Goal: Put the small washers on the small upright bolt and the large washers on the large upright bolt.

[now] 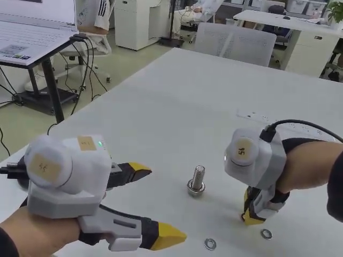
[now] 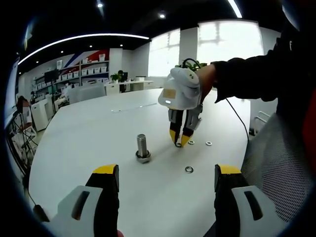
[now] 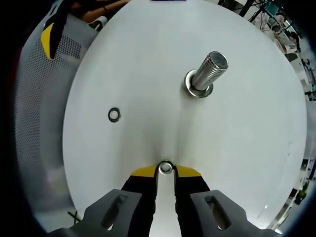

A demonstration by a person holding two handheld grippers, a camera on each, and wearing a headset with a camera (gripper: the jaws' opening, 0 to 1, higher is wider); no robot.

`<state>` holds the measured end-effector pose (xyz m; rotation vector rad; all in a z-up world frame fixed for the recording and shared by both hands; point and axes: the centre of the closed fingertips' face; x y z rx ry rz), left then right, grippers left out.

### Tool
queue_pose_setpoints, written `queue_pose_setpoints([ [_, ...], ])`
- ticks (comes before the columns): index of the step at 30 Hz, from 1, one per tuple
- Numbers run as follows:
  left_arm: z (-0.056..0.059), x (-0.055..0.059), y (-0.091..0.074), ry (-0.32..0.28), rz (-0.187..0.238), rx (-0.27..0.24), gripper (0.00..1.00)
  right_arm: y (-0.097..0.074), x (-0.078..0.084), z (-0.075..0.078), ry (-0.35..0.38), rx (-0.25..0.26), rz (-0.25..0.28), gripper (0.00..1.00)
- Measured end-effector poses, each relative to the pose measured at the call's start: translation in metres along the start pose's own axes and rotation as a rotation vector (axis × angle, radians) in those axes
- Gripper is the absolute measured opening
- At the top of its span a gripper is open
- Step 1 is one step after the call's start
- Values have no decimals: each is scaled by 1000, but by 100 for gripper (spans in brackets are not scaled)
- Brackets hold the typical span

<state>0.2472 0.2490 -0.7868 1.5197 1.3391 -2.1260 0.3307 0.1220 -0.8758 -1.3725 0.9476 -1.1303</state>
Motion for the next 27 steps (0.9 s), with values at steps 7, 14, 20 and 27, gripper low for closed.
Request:
queue_pose_setpoints([
  [7,0,0,0,1,-1,3,79,-3,-5,-2,6,-4,24,14],
  [14,2,-1,1,6,0,10,79,-9,-7,-2,6,6,33,14],
  [20,6,-1,2,17,-5,23,79,-16,-9,-4,15,8,59,14],
  [27,14,-1,4,44,-16,55,80,-25,-8,-6,27,10,76,14],
])
Point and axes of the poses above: the centre of the closed fingertips' face, and the gripper's own axes: y roughly forward along the fingers, z roughly to its right, x roughly out of its underside, and after that the axes turned 10 degrees about -z, right-handed
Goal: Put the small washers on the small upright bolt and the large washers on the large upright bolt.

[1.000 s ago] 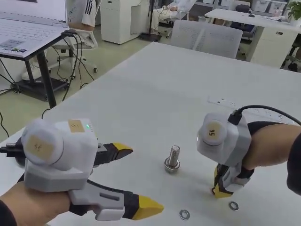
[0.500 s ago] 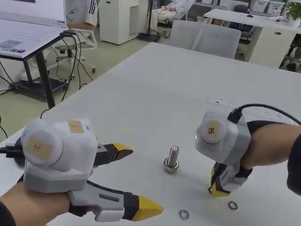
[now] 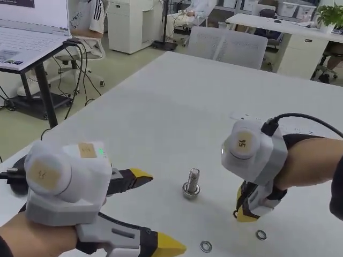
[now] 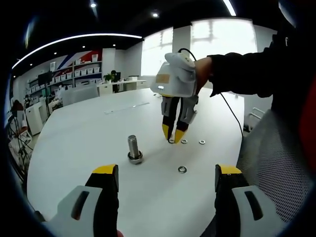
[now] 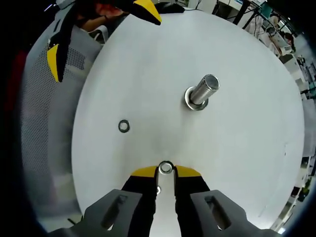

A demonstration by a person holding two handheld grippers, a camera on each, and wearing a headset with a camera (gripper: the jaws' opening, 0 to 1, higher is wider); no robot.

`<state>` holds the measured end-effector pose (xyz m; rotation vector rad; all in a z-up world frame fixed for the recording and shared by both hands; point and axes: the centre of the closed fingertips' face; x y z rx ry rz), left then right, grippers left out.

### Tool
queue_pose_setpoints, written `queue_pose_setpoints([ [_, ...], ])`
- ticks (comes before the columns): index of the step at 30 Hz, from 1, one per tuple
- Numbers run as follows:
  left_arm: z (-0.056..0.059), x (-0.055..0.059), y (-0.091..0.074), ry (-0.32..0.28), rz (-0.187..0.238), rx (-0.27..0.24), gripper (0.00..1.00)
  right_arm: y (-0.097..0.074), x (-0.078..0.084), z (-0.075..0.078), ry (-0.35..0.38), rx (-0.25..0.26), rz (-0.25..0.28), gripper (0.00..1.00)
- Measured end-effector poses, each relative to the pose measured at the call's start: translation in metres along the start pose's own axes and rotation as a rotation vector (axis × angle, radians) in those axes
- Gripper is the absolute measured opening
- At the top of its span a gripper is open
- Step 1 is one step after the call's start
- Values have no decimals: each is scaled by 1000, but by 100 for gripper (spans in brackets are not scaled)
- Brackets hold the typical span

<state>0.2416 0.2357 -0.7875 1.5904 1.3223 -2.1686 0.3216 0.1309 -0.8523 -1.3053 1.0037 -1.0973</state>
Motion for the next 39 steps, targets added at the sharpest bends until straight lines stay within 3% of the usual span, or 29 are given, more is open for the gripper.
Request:
queue_pose_setpoints([
  [12,16,-2,5,45,-13,70,80,-19,1,-8,18,16,26,14],
  [22,24,-13,8,74,7,116,80,-43,3,-19,37,18,59,14],
  [29,29,-14,13,90,4,158,80,-61,10,-24,57,23,84,14],
  [39,28,-19,16,87,26,194,80,-87,25,-16,104,65,109,14],
])
Point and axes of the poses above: the centre of the closed fingertips' face, and the gripper's own axes: y roughly forward along the fingers, z roughly to its right, x roughly out of its underside, and after that the axes turned 10 degrees about -z, right-handed
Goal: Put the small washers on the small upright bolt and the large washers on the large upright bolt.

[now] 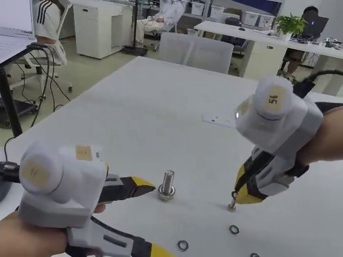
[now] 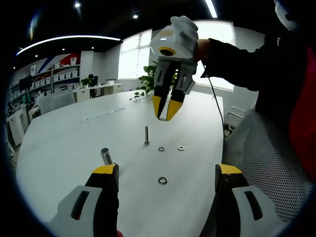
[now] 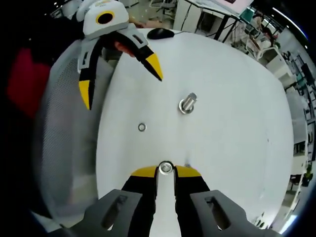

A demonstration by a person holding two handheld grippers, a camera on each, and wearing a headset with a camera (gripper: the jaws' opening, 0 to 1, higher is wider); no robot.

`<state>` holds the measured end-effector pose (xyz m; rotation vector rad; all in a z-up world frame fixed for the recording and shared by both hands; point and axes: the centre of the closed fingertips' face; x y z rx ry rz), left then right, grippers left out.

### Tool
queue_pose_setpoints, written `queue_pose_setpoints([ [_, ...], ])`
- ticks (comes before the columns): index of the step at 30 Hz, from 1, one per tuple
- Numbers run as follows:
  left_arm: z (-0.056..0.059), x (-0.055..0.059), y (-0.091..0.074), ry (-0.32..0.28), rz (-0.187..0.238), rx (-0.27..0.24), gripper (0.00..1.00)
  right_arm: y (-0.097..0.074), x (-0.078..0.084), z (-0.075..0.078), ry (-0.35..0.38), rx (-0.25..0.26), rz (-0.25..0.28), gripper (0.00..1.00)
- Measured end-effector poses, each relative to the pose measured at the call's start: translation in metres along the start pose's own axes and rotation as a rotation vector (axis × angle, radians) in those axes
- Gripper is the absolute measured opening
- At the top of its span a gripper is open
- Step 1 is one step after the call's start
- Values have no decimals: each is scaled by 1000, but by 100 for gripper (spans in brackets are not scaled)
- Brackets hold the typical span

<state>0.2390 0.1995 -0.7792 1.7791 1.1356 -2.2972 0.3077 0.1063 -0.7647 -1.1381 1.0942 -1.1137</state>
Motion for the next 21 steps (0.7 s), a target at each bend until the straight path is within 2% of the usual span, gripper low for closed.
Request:
queue_pose_setpoints([
  [5,0,-1,3,6,7,14,80,-10,10,11,31,31,-6,14],
  [9,0,-1,5,5,12,26,80,-10,17,18,49,42,-11,14],
  [16,2,-2,5,-17,37,36,79,0,24,30,67,49,-19,14],
  [21,4,-2,5,-20,47,47,79,7,25,30,71,34,-23,14],
])
Point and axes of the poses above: the centre of the closed fingertips' face, and the gripper's own axes: y roughly forward along the fingers, z roughly to its right, x roughly out of its underside, and after that the axes turned 10 degrees about -z, right-handed
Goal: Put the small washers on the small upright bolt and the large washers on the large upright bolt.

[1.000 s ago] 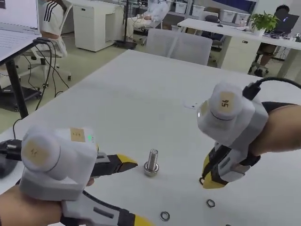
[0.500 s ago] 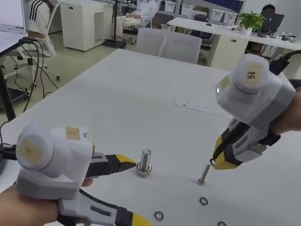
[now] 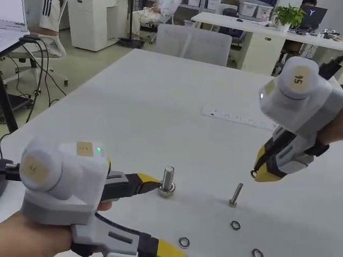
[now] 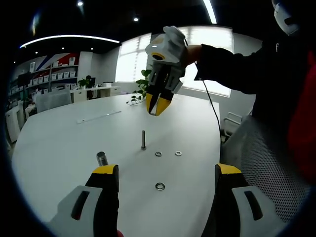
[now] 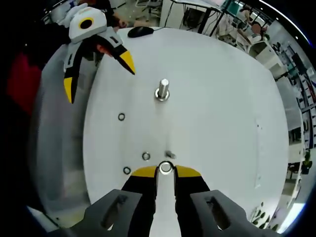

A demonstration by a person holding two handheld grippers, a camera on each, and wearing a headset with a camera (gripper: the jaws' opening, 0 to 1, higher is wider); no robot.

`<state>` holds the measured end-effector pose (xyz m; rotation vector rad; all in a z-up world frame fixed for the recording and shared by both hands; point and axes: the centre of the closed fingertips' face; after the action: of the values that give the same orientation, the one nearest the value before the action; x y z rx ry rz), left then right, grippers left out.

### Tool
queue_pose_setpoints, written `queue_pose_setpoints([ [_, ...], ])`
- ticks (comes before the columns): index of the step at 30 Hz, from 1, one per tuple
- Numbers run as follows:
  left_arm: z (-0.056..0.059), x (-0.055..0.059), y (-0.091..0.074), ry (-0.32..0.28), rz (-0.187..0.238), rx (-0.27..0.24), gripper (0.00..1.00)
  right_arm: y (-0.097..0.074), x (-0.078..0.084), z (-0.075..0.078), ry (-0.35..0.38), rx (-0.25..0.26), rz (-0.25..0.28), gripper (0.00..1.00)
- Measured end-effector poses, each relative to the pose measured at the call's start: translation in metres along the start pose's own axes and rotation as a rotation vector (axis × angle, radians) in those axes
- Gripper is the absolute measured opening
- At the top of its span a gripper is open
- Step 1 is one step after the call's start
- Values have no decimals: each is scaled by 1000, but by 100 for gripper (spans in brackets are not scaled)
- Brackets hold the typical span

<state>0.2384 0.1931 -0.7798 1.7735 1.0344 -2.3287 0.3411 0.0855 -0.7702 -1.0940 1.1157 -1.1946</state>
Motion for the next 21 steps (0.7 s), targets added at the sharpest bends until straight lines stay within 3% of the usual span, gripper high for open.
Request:
queue_pose_setpoints([
  [21,-1,2,4,-22,-1,5,78,25,0,10,-13,-23,-3,14],
])
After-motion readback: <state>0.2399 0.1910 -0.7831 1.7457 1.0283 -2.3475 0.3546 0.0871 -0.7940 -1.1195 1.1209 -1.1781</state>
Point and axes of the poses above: the centre of the closed fingertips' face, and the gripper's own axes: y roughly forward along the fingers, z roughly to its right, x roughly out of its underside, and after that the axes turned 10 degrees about -z, right-handed
